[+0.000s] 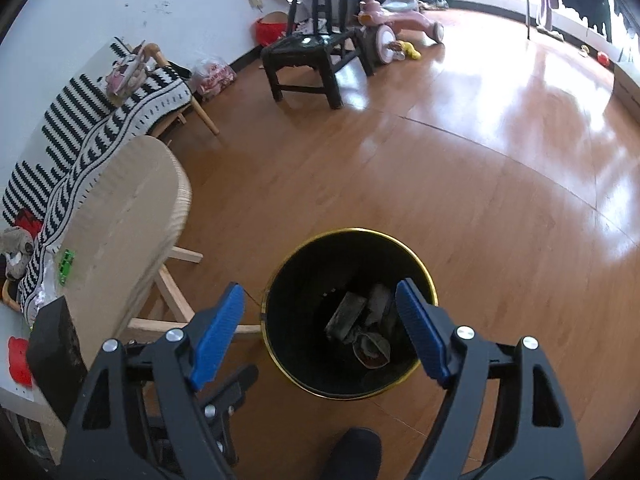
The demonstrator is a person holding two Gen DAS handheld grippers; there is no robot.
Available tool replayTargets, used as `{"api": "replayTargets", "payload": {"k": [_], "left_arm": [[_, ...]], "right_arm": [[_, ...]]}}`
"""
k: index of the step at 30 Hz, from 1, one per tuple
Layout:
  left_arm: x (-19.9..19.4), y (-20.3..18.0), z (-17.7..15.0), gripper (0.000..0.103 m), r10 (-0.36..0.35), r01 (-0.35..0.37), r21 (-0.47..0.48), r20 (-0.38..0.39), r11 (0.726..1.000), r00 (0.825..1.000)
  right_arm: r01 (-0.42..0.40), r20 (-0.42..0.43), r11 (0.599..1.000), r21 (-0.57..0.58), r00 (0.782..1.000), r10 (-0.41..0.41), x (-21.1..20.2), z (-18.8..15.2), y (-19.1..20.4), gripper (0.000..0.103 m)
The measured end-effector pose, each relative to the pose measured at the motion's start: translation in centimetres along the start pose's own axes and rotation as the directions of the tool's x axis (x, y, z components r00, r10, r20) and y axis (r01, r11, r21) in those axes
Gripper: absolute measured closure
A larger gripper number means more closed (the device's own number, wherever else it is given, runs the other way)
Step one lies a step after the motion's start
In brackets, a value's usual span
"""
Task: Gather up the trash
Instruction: 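Carry the card and white box to the bin and release both inside, then grasp the foil wrapper with left tool while right tool grasps the yellow popcorn bag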
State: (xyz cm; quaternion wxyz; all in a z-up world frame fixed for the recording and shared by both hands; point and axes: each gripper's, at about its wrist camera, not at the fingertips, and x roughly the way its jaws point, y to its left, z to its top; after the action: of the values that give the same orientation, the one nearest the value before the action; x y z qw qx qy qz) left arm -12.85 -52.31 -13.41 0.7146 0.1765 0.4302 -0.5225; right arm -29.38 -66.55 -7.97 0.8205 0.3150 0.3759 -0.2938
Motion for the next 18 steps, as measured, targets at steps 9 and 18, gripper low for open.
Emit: {"api": "replayTargets", "payload": {"k": [9,18], "left_arm": [[-12.9,5.4,-2.1,0.009,0.090,-0.093,0.011,0.153,0.996,0.984],[-25.3,18.5,-9.4,0.008,0.371,-0.331,-0.215,0.189,0.919,0.909]], "right_arm": [[-0.084,0.090,0.987,-0.140,0.991,0.097,-3.2,0.3,9.4,0.016],[-0.261,-0.025,0.898,-0.353,0.963,0.269,-1.7,-2.9,27.1,0.015]]}}
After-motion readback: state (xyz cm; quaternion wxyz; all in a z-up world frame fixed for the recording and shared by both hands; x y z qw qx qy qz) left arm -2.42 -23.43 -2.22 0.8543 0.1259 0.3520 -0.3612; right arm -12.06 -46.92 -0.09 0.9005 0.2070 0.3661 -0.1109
